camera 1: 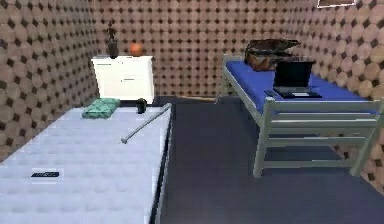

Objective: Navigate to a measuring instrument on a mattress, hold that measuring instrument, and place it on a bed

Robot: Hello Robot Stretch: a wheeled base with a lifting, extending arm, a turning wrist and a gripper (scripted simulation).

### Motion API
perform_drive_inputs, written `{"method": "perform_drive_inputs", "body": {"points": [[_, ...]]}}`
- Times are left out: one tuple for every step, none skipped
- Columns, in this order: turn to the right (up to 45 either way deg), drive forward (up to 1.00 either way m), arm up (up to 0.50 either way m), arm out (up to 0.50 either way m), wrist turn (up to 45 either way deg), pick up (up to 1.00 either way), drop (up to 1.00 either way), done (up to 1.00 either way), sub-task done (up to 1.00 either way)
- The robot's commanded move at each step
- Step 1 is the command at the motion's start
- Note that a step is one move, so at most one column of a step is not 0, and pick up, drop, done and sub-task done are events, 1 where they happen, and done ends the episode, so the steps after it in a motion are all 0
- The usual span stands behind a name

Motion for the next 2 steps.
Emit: {"method": "perform_drive_inputs", "body": {"points": [[15.0, 0.0, 0.0, 0.0, 0.0, 0.0, 0.0, 0.0, 0.0], [0.0, 0.45, 0.0, 0.0, 0.0, 0.0, 0.0, 0.0, 0.0]]}}
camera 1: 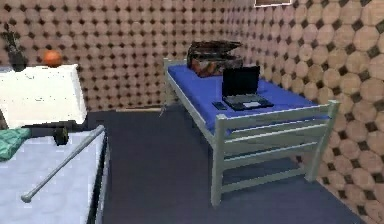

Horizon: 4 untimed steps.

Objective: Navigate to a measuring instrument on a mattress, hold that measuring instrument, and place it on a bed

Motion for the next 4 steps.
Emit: {"method": "perform_drive_inputs", "body": {"points": [[-12.0, 0.0, 0.0, 0.0, 0.0, 0.0, 0.0, 0.0, 0.0], [0.0, 0.95, 0.0, 0.0, 0.0, 0.0, 0.0, 0.0, 0.0], [-45.0, 0.0, 0.0, 0.0, 0.0, 0.0, 0.0, 0.0, 0.0], [-45.0, 0.0, 0.0, 0.0, 0.0, 0.0, 0.0, 0.0, 0.0]]}}
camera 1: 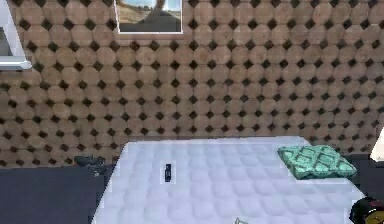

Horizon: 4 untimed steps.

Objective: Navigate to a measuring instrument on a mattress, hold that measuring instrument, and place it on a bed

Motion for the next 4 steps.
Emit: {"method": "perform_drive_inputs", "body": {"points": [[-36.0, 0.0, 0.0, 0.0, 0.0, 0.0, 0.0, 0.0, 0.0], [45.0, 0.0, 0.0, 0.0, 0.0, 0.0, 0.0, 0.0, 0.0], [45.0, 0.0, 0.0, 0.0, 0.0, 0.0, 0.0, 0.0, 0.0], [15.0, 0.0, 0.0, 0.0, 0.0, 0.0, 0.0, 0.0, 0.0]]}}
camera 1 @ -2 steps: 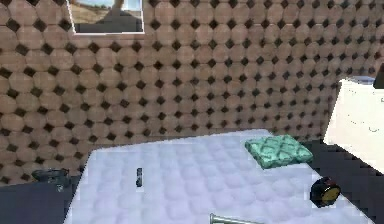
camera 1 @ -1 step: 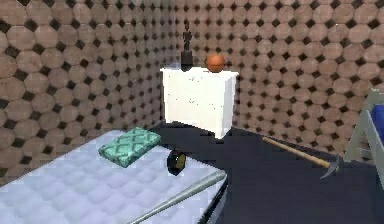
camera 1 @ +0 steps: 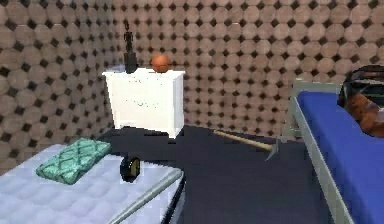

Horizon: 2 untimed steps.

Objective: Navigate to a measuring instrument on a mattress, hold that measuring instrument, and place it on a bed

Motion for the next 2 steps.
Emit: {"method": "perform_drive_inputs", "body": {"points": [[0.0, 0.7, 0.0, 0.0, 0.0, 0.0, 0.0, 0.0, 0.0], [-45.0, 0.0, 0.0, 0.0, 0.0, 0.0, 0.0, 0.0, 0.0]]}}
